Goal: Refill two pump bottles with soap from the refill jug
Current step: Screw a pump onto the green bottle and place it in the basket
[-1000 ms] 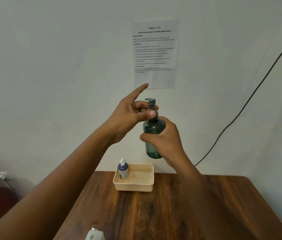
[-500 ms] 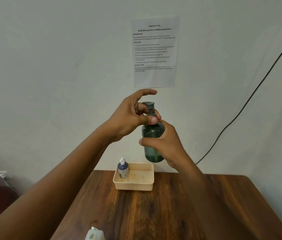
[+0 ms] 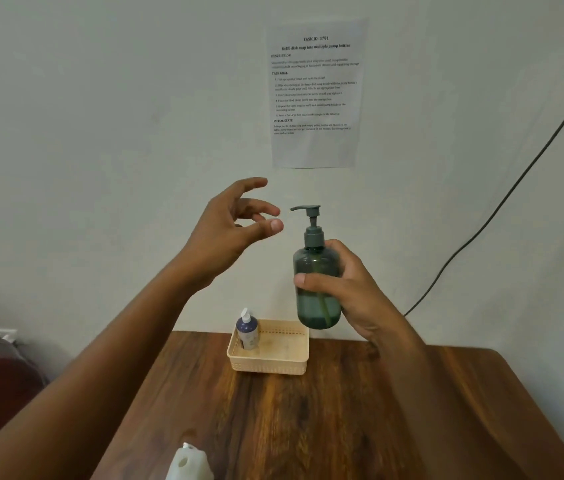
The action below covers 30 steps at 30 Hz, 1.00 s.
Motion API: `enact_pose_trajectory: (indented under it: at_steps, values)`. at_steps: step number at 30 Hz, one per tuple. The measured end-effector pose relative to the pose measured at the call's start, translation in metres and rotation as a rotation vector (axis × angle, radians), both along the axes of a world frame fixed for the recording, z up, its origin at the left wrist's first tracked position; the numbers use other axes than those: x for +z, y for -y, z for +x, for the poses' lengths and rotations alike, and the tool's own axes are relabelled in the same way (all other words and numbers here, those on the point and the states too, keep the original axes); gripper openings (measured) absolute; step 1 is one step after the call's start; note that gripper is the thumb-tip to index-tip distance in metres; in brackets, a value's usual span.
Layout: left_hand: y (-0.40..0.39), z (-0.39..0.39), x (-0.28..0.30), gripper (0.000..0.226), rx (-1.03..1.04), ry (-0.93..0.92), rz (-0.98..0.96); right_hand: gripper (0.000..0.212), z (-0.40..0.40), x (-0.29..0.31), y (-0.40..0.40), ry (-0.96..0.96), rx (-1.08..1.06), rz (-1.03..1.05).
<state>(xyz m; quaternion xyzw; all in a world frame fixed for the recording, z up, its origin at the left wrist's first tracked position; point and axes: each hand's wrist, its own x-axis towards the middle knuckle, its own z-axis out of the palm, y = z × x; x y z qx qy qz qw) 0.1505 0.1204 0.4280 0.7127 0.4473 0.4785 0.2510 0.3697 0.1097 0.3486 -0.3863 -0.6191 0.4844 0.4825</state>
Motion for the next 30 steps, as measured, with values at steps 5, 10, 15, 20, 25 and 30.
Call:
enact_pose_trajectory:
  at_steps: [5, 10, 15, 20, 25, 30]
  values:
    - [-0.004, -0.02, -0.024, 0.058, 0.119, -0.034, -0.019, 0.056, 0.003, -0.016, -0.008, 0.005, -0.036, 0.02]
    - [-0.009, -0.03, -0.066, 0.052, 0.2, -0.07, -0.093, 0.059, 0.0, -0.04, -0.029, 0.089, -0.065, -0.041]
    - [-0.012, -0.026, -0.114, 0.05, 0.261, -0.11, -0.186, 0.067, -0.007, -0.066, -0.053, 0.168, -0.076, -0.066]
    - [-0.018, -0.02, -0.159, 0.053, 0.314, -0.185, -0.282, 0.064, -0.013, -0.092, -0.085, 0.249, 0.001, -0.081]
    - [-0.027, -0.026, -0.194, 0.058, 0.346, -0.25, -0.404, 0.065, -0.021, -0.119, -0.123, 0.286, 0.061, -0.066]
    - [-0.056, -0.043, -0.227, 0.057, 0.354, -0.358, -0.451, 0.071, -0.048, -0.155, -0.165, 0.438, 0.03, -0.016]
